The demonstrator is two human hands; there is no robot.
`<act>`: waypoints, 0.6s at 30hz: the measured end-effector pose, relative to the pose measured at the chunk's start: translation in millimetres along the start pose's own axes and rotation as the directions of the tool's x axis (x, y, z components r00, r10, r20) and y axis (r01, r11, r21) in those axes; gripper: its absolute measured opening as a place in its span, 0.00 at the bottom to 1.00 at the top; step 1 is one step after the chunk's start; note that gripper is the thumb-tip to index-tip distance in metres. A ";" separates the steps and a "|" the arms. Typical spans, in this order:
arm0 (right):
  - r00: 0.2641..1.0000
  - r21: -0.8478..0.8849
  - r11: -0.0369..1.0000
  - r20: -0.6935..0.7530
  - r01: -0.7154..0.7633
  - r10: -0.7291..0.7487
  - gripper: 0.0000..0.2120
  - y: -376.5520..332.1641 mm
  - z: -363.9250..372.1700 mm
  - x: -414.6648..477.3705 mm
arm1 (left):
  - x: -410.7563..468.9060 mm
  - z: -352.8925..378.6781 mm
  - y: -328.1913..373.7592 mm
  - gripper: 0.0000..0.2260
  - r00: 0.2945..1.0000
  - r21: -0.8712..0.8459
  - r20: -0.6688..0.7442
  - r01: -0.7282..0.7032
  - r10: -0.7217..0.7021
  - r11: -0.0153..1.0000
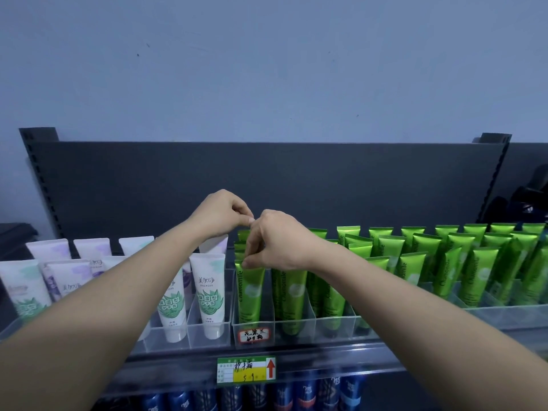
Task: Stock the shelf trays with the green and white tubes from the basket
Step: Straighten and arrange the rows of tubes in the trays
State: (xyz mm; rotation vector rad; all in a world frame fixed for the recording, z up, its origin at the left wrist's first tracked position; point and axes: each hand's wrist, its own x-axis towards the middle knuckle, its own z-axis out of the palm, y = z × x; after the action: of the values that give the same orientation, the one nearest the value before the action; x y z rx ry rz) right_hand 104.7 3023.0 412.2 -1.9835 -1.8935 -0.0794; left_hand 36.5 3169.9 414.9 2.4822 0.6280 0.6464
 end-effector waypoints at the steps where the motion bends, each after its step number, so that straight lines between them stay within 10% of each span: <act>1: 1.000 -0.007 1.000 0.002 0.004 -0.004 0.06 -0.2 0.2 0.4 | 0.0 -0.3 -0.3 0.02 1.000 0.000 0.001 0.000 0.000 1.000; 18: 0.988 0.219 0.970 -0.092 -0.101 0.124 0.04 19.0 -23.0 -11.0 | -1.3 1.8 12.9 0.03 0.998 -0.024 0.026 -0.062 0.062 0.998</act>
State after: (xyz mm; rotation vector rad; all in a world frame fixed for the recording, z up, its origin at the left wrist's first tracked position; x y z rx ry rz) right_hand 127.5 3005.1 425.4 -1.8972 -1.6461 0.0492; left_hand 40.3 3158.7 420.3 2.4932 0.5327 0.6386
